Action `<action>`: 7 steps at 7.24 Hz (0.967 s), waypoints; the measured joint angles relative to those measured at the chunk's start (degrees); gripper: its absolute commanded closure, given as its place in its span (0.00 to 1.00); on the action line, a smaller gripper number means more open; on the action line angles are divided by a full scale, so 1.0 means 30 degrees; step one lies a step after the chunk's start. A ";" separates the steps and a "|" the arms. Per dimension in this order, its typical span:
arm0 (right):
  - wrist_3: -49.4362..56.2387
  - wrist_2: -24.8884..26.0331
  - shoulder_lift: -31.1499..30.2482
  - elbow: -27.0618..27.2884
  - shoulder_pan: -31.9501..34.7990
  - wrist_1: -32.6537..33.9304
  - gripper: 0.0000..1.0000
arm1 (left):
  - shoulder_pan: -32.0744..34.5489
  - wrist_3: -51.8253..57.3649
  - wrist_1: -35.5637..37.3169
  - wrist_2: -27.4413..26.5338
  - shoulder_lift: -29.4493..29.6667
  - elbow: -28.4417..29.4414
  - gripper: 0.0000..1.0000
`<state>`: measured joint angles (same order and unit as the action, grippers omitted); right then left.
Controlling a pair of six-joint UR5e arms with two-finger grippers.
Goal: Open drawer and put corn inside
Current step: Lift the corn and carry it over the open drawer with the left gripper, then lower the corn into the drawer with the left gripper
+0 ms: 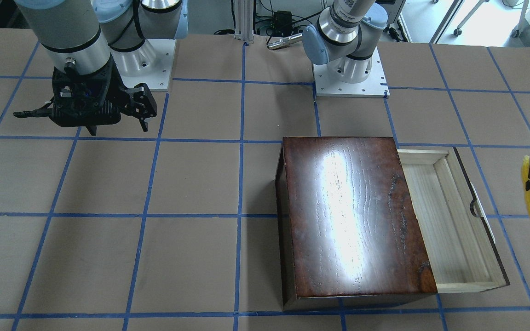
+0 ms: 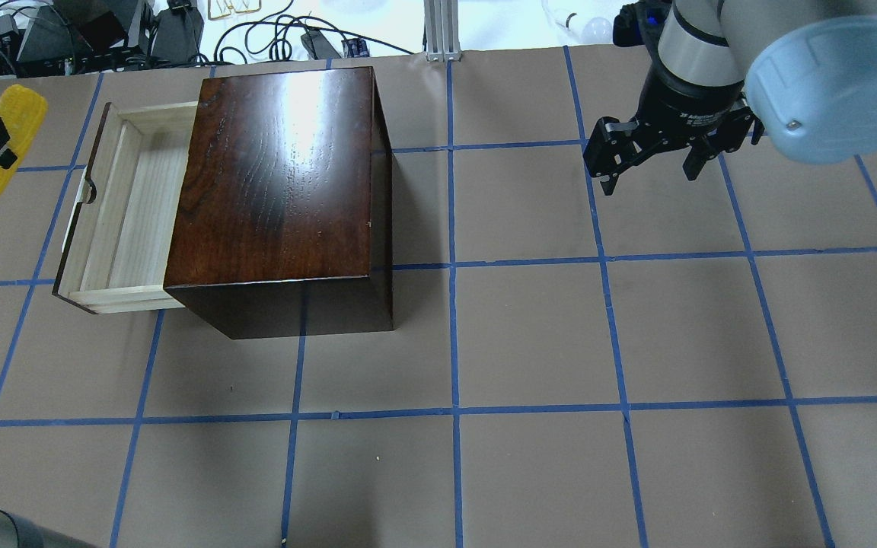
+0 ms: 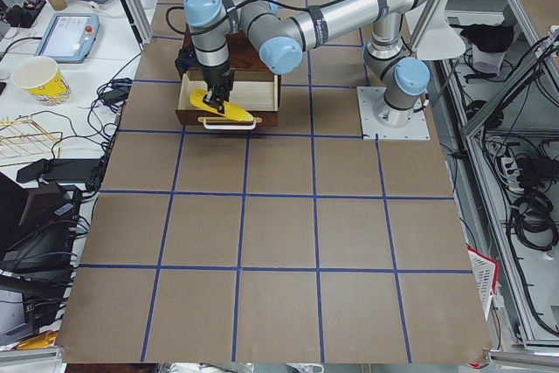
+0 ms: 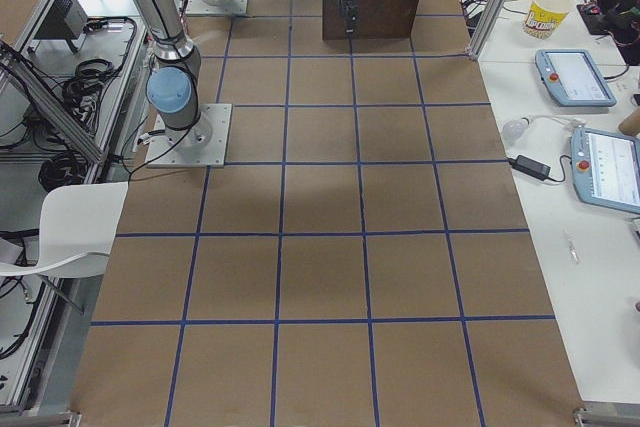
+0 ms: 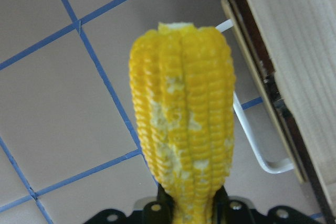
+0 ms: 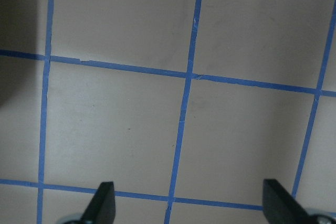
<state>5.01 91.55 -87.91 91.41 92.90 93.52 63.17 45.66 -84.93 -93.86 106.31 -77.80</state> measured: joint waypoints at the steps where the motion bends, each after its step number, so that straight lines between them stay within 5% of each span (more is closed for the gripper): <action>1: 0.0000 0.0004 0.0001 -0.0001 -0.0010 -0.0001 0.00 | 0.0508 -0.1357 -0.0263 0.0168 -0.0123 -0.0106 1.00; 7: 0.0005 0.0012 0.0007 0.0011 0.0000 0.0000 0.00 | 0.2656 -0.6657 -0.0741 0.1491 0.0241 -0.1860 1.00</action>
<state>5.02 91.58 -87.89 91.44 92.89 93.52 71.14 25.69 -87.15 -89.39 107.03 -83.38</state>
